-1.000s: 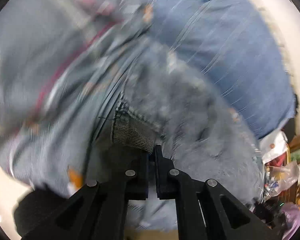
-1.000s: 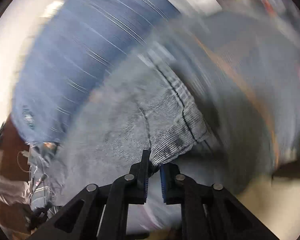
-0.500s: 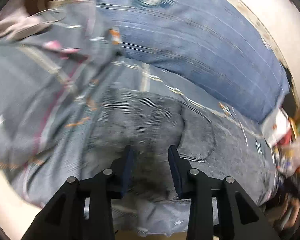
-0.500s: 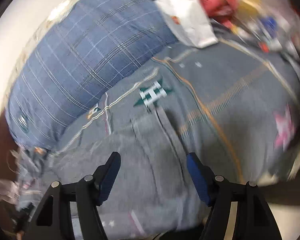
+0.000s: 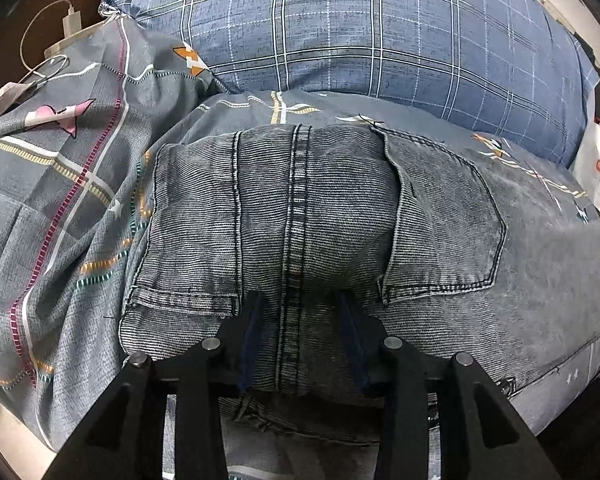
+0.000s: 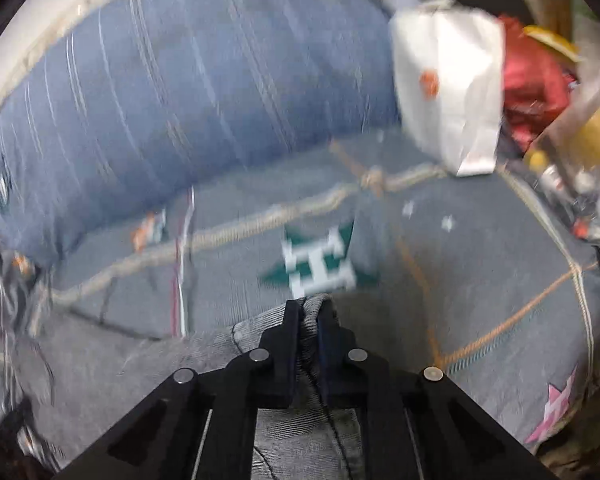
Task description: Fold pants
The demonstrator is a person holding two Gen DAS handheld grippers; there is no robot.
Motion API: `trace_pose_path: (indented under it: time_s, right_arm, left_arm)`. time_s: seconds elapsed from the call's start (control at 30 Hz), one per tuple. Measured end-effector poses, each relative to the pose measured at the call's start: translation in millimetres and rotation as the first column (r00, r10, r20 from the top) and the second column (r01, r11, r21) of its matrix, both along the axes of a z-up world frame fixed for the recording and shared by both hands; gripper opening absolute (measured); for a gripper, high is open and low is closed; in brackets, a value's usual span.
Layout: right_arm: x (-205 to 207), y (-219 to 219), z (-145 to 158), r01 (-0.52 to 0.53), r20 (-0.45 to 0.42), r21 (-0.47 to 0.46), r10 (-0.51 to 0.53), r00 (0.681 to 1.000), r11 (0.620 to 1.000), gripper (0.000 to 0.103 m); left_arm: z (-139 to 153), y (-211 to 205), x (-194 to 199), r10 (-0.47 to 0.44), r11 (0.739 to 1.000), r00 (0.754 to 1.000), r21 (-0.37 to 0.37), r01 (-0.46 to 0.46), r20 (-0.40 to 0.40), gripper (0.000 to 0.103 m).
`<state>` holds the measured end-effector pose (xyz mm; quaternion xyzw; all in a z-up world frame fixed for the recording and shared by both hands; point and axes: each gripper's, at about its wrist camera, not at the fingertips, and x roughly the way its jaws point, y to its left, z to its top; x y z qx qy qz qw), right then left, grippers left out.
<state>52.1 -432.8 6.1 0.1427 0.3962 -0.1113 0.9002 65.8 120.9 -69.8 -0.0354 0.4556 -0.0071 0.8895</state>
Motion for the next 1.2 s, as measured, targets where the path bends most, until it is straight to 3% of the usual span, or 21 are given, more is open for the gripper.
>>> trace_pose_path:
  time_s: [0.07, 0.13, 0.2, 0.3, 0.37, 0.4, 0.43, 0.5, 0.57, 0.6, 0.67, 0.7, 0.77, 0.87, 0.93, 0.97, 1.0, 1.03, 1.1, 1.17, 1.2]
  right_arm:
    - [11, 3, -17, 0.010, -0.032, -0.035, -0.012, 0.999, 0.999, 0.014]
    - [25, 0, -54, -0.008, -0.194, -0.010, 0.006, 0.981, 1.000, 0.016]
    - [11, -2, -53, 0.027, -0.155, -0.013, -0.029, 0.987, 1.000, 0.022]
    - [-14, 5, -22, 0.054, -0.060, -0.038, -0.056, 0.997, 0.998, 0.029]
    - [-35, 21, 0, 0.026, 0.017, -0.024, -0.026, 1.000, 0.999, 0.050]
    - [-44, 30, 3, -0.011, 0.038, 0.002, 0.011, 0.999, 1.000, 0.072]
    - [-50, 38, -3, -0.049, 0.042, 0.041, 0.048, 0.998, 0.998, 0.078]
    - [-51, 41, -30, -0.079, -0.042, 0.097, 0.083, 0.996, 0.992, 0.078]
    - [-43, 29, -80, -0.039, -0.225, 0.180, 0.080, 0.971, 0.983, 0.078]
    - [-47, 28, -73, -0.035, -0.179, 0.171, 0.066, 0.982, 0.985, 0.075]
    - [-48, 30, -50, 0.000, -0.150, 0.141, 0.021, 0.989, 0.990, 0.076]
    - [-49, 35, -36, -0.007, -0.115, 0.134, 0.023, 0.993, 0.991, 0.076]
    - [-45, 52, -12, -0.057, -0.068, 0.097, 0.064, 0.996, 0.994, 0.076]
    - [-37, 87, 1, -0.163, -0.016, 0.102, 0.165, 0.986, 0.981, 0.078]
    - [-20, 102, -19, -0.206, -0.069, 0.134, 0.216, 0.974, 0.969, 0.092]
    - [-9, 107, -38, -0.204, -0.143, 0.163, 0.228, 0.963, 0.965, 0.093]
    - [7, 110, -71, -0.182, -0.301, 0.226, 0.247, 0.921, 0.957, 0.092]
    - [11, 113, -86, -0.158, -0.380, 0.249, 0.247, 0.891, 0.955, 0.092]
    - [19, 125, -65, -0.212, -0.358, 0.168, 0.260, 0.897, 0.963, 0.090]
    - [28, 133, -35, -0.238, -0.299, 0.160, 0.276, 0.913, 0.958, 0.090]
    - [35, 140, -18, -0.248, -0.263, 0.146, 0.279, 0.923, 0.958, 0.090]
  left_arm:
    - [1, 1, -2, 0.000, 1.000, 1.000, -0.003, 0.001, 0.011, 0.041]
    - [0, -2, -4, -0.011, 1.000, 1.000, 0.009, 0.011, 0.016, 0.042]
    - [-1, -1, -3, -0.009, 1.000, 1.000, 0.004, 0.009, 0.014, 0.042]
    - [-2, -3, -3, -0.008, 1.000, 1.000, 0.002, 0.008, 0.007, 0.043]
    - [0, -2, -2, 0.003, 1.000, 1.000, -0.004, -0.003, -0.004, 0.043]
    - [1, -1, -2, 0.010, 1.000, 1.000, -0.011, -0.010, -0.007, 0.043]
    - [4, 0, -3, 0.020, 1.000, 1.000, -0.024, -0.020, -0.008, 0.043]
    - [10, 1, -5, 0.026, 0.998, 1.000, -0.049, -0.026, 0.000, 0.043]
    - [19, -1, -10, 0.031, 0.997, 0.999, -0.068, -0.029, 0.028, 0.045]
    - [22, -2, -12, 0.029, 0.997, 0.999, -0.069, -0.026, 0.041, 0.053]
    - [23, -4, -15, 0.024, 0.998, 0.998, -0.060, -0.021, 0.057, 0.079]
    - [17, -5, -14, 0.028, 0.998, 0.999, -0.051, -0.026, 0.044, 0.084]
    - [-10, -10, -7, 0.021, 1.000, 0.997, 0.002, -0.021, -0.075, 0.088]
    - [4, -11, -13, 0.025, 1.000, 0.998, 0.014, -0.025, -0.052, 0.086]
    - [24, -12, -15, 0.031, 0.999, 1.000, -0.019, -0.031, -0.002, 0.086]
    - [38, -13, -17, 0.032, 0.999, 0.998, -0.029, -0.030, 0.055, 0.086]
    - [50, -13, -18, 0.031, 0.999, 0.994, -0.028, -0.028, 0.102, 0.086]
    - [64, -14, -18, 0.034, 0.999, 0.986, -0.014, -0.032, 0.162, 0.086]
    - [72, -11, -12, 0.047, 0.999, 0.976, 0.015, -0.051, 0.214, 0.087]
    - [55, -5, 5, 0.069, 0.996, 0.989, 0.040, -0.075, 0.132, 0.089]
    - [31, -1, 18, 0.076, 0.996, 0.997, 0.051, -0.076, -0.001, 0.089]
